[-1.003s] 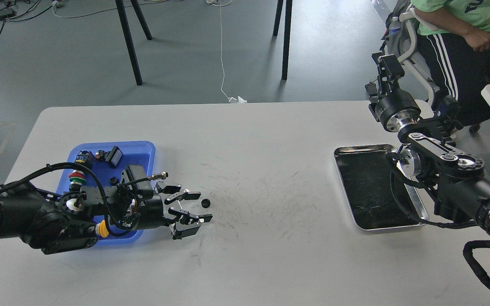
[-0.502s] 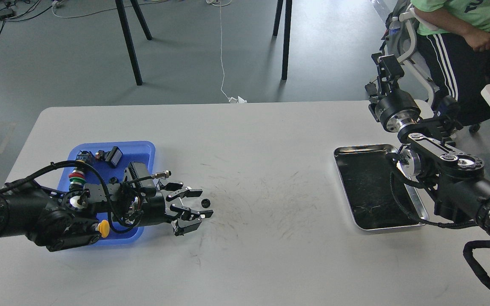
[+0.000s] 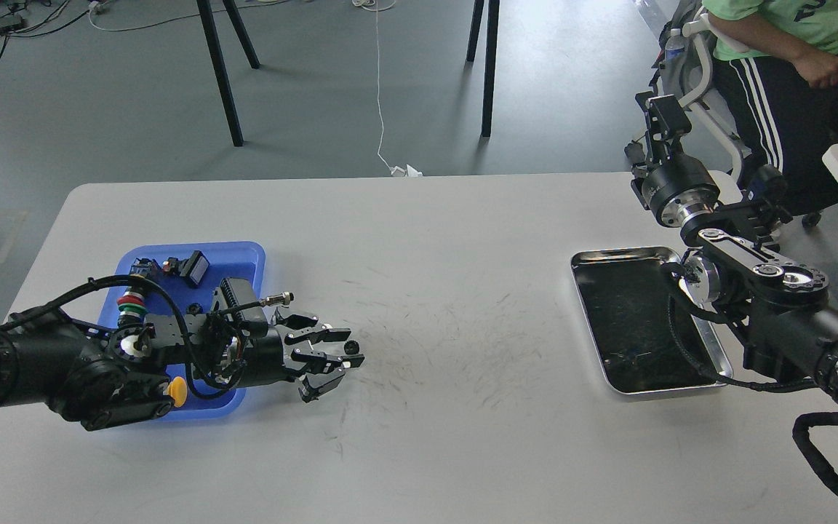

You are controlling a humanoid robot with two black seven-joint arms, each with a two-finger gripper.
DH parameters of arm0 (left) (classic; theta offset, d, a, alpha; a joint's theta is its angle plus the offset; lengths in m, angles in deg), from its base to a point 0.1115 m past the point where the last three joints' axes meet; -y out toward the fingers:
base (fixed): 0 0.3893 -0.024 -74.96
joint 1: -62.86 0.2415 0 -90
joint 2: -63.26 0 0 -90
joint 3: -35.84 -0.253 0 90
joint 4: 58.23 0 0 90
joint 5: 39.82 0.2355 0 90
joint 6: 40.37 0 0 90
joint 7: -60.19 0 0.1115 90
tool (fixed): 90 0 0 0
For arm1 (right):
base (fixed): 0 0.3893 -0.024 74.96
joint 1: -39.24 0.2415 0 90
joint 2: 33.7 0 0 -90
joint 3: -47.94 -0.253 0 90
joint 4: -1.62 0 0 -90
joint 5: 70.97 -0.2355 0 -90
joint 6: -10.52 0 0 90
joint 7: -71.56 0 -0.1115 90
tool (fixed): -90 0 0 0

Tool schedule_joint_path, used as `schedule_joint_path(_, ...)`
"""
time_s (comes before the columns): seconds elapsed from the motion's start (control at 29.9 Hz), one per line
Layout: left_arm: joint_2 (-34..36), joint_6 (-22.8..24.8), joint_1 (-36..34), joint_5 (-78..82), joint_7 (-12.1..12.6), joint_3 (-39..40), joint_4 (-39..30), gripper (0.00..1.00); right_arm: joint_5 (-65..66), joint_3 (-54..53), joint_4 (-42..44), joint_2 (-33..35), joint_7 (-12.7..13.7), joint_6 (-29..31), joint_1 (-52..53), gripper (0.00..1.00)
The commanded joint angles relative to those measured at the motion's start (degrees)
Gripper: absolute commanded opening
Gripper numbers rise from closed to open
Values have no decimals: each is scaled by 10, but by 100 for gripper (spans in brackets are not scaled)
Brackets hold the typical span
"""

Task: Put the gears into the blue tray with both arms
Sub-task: 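Lower the left gripper onto the gear and close around it, then carry the gear into the blue tray and open the left gripper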

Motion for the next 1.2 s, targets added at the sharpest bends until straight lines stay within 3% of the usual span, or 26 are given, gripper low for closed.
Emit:
schedule_joint_path(0.0, 0, 0, 2, -2, 0, 1, 0, 41, 0, 0, 0, 0, 0, 0, 0, 96)
schedule_joint_path(0.87, 11, 0, 6, -10, 0, 3, -1, 12, 1, 0, 0, 2, 0, 0, 1, 96)
schedule_joint_path(1.17, 61, 0, 0, -38, 0, 10, -15, 11, 2, 0, 2, 5, 0, 1, 0, 96)
